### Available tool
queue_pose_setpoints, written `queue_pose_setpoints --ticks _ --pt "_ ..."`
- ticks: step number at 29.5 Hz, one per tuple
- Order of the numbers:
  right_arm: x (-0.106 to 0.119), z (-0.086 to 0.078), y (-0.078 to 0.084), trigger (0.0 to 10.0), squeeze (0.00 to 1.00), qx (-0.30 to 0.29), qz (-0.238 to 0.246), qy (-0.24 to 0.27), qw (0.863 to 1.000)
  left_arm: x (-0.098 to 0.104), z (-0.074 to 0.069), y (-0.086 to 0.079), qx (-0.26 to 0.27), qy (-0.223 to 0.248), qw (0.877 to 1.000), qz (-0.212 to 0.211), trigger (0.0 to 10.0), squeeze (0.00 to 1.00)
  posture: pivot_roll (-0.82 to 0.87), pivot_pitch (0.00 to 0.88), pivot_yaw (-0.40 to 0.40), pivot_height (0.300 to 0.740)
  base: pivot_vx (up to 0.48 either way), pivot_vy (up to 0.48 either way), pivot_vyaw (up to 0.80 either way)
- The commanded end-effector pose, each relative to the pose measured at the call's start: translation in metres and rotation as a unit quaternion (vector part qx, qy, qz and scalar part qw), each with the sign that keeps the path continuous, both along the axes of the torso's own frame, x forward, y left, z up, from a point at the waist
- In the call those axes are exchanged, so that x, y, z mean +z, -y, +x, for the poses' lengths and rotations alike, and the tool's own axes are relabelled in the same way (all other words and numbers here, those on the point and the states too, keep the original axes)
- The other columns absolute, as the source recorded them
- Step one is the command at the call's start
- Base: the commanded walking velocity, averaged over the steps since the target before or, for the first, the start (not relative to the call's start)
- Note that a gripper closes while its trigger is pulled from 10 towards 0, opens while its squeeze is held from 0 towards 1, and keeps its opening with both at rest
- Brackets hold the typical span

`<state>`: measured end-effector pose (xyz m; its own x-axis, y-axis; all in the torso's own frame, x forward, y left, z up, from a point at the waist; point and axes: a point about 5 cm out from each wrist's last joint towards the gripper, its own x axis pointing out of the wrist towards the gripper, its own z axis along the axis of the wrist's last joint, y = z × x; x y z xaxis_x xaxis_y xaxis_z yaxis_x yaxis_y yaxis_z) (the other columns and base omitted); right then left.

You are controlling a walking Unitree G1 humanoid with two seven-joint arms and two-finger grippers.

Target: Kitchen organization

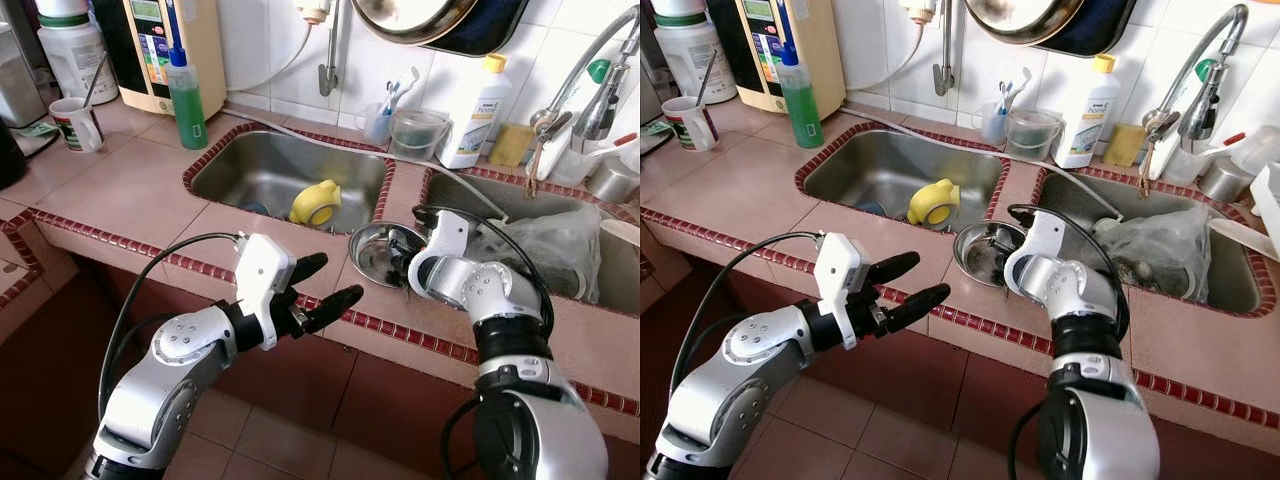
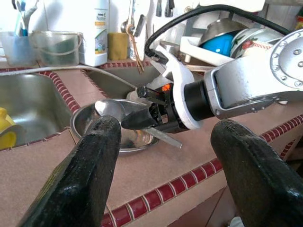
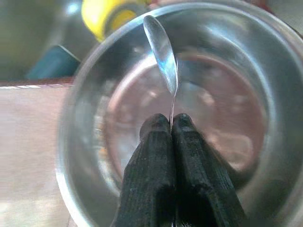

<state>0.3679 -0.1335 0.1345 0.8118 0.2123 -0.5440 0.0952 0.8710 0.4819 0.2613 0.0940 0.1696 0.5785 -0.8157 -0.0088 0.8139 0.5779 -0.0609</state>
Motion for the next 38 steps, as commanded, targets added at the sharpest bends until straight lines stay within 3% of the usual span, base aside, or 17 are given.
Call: queue_pose_setpoints --ticks 1,7,12,14,15,16,17,18,20,21,22,25,27,28,29,32,38 --pt "0.019 0.003 -0.001 0.0 0.00 0.011 0.008 0.047 0.999 0.006 0.005 -0.005 0.006 0.011 1.000 -0.001 10.0 0.00 0.11 0.000 -0.082 0.740 0.000 0.000 0.00" --pt "0.037 0.007 0.001 0.0 0.00 0.014 0.000 0.088 0.996 0.011 0.013 -0.011 0.014 0.020 1.000 0.000 10.0 0.00 0.10 0.000 -0.081 0.740 0.000 0.000 0.00" --pt "0.055 0.008 0.009 0.0 0.00 0.002 -0.038 0.161 0.986 0.015 0.020 -0.015 0.029 0.029 0.999 -0.007 10.0 0.00 0.10 0.000 -0.075 0.740 0.000 0.000 0.00" --pt "0.059 0.008 0.013 0.6 0.00 -0.006 -0.067 0.187 0.980 0.015 0.023 -0.017 0.040 0.029 0.999 -0.011 10.0 0.00 0.10 0.000 -0.073 0.740 0.000 0.000 0.00" --pt "0.061 0.007 0.015 4.5 0.00 -0.012 -0.084 0.205 0.975 0.016 0.026 -0.019 0.048 0.029 0.998 -0.018 10.0 0.00 0.10 0.000 -0.070 0.740 0.000 0.000 0.00" --pt "0.063 0.005 0.019 7.6 0.00 -0.023 -0.104 0.229 0.968 0.017 0.030 -0.022 0.061 0.027 0.997 -0.026 10.0 0.00 0.10 0.000 -0.068 0.740 0.000 0.000 0.00" --pt "0.063 0.004 0.020 9.3 0.00 -0.029 -0.114 0.240 0.964 0.017 0.032 -0.023 0.066 0.024 0.997 -0.031 10.0 0.00 0.10 0.000 -0.066 0.740 0.000 0.000 0.00" --pt "0.064 0.003 0.022 10.0 0.00 -0.036 -0.116 0.251 0.960 0.017 0.034 -0.025 0.073 0.022 0.997 -0.035 10.0 0.00 0.10 0.000 -0.066 0.740 0.000 0.000 0.00" --pt "0.064 0.002 0.024 10.0 0.00 -0.043 -0.115 0.262 0.957 0.017 0.035 -0.026 0.079 0.020 0.996 -0.039 10.0 0.00 0.10 0.000 -0.065 0.740 0.000 0.000 0.00" --pt "0.067 0.000 0.028 10.0 0.00 -0.056 -0.138 0.294 0.944 0.017 0.038 -0.028 0.088 0.021 0.995 -0.040 10.0 0.00 0.10 0.000 -0.063 0.740 0.000 0.000 0.00" --pt "0.067 0.000 0.028 10.0 0.00 -0.056 -0.138 0.294 0.944 0.017 0.038 -0.028 0.088 0.021 0.995 -0.040 10.0 0.00 0.10 0.000 -0.063 0.740 0.000 0.000 0.00" --pt "0.065 -0.006 0.034 10.0 0.00 -0.068 -0.168 0.328 0.927 0.021 0.043 -0.035 0.135 0.085 0.987 -0.027 10.0 0.00 0.10 0.000 -0.062 0.740 0.000 0.000 0.00" --pt "0.067 -0.012 0.034 10.0 0.00 -0.067 -0.173 0.370 0.910 0.021 0.043 -0.036 0.141 0.103 0.984 -0.023 10.0 0.00 0.10 0.000 -0.062 0.740 0.000 0.000 0.00" --pt "0.067 -0.016 0.033 10.0 0.00 -0.062 -0.188 0.389 0.900 0.018 0.044 -0.037 0.142 0.091 0.985 -0.021 10.0 0.00 0.10 0.000 -0.057 0.740 0.000 0.000 0.00" --pt "0.067 -0.023 0.032 10.0 0.00 -0.066 -0.199 0.426 0.880 0.013 0.046 -0.037 0.144 0.069 0.987 -0.026 10.0 0.00 0.10 0.000 -0.057 0.740 0.000 0.000 0.00" --pt "0.072 -0.032 0.031 10.0 0.00 -0.073 -0.180 0.473 0.860 0.010 0.048 -0.036 0.153 0.048 0.986 -0.035 10.0 0.00 0.09 0.000 -0.050 0.740 0.000 0.000 0.00" --pt "0.070 -0.040 0.031 10.0 0.00 -0.087 -0.207 0.500 0.836 0.008 0.053 -0.036 0.166 0.043 0.984 -0.054 10.0 0.00 0.09 0.000 -0.048 0.740 0.000 0.000 0.00"
